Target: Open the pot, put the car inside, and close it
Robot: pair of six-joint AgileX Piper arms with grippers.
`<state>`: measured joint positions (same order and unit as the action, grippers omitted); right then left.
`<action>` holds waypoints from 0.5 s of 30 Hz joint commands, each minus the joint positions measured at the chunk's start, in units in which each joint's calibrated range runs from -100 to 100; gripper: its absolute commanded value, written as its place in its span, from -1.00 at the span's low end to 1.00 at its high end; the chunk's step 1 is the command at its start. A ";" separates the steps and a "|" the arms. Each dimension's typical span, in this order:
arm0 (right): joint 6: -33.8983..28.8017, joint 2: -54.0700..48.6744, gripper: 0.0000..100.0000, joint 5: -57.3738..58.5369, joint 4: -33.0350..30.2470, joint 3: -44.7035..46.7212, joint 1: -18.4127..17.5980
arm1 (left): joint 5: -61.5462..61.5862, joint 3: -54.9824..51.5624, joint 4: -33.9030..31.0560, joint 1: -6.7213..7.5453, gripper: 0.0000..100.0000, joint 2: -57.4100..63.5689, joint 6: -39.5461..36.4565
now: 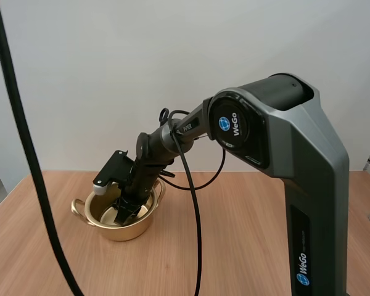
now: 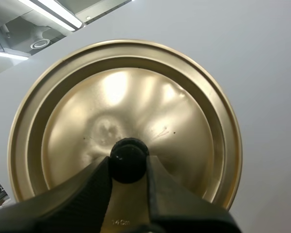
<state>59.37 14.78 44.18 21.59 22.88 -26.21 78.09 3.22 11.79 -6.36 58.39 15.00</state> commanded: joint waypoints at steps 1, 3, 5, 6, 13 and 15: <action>-0.02 0.02 -0.83 0.79 0.02 -0.07 -0.03 | 0.04 0.06 -0.01 -0.06 -1.00 0.05 0.02; -0.02 -0.13 -0.05 0.79 0.70 -0.07 -0.03 | 0.04 0.06 -0.01 -0.06 -1.00 0.05 0.02; -0.26 -0.53 0.79 0.39 1.39 -0.07 -0.03 | 0.04 0.06 -0.01 -0.06 -1.00 0.05 0.02; -0.53 -0.84 1.00 0.39 1.70 -0.07 -0.03 | 0.02 0.06 -0.12 -0.06 -1.00 0.05 0.02; -0.53 -6.03 1.00 0.71 2.15 -0.07 -0.03 | 0.02 0.06 -0.23 -0.06 -1.00 0.05 0.02; -1.03 -8.60 1.00 1.17 2.15 -0.07 -0.03 | 0.02 0.06 -0.23 -0.06 -1.00 0.05 0.02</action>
<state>58.70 8.49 45.16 23.64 22.88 -26.21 78.09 3.22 11.57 -6.36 58.39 15.00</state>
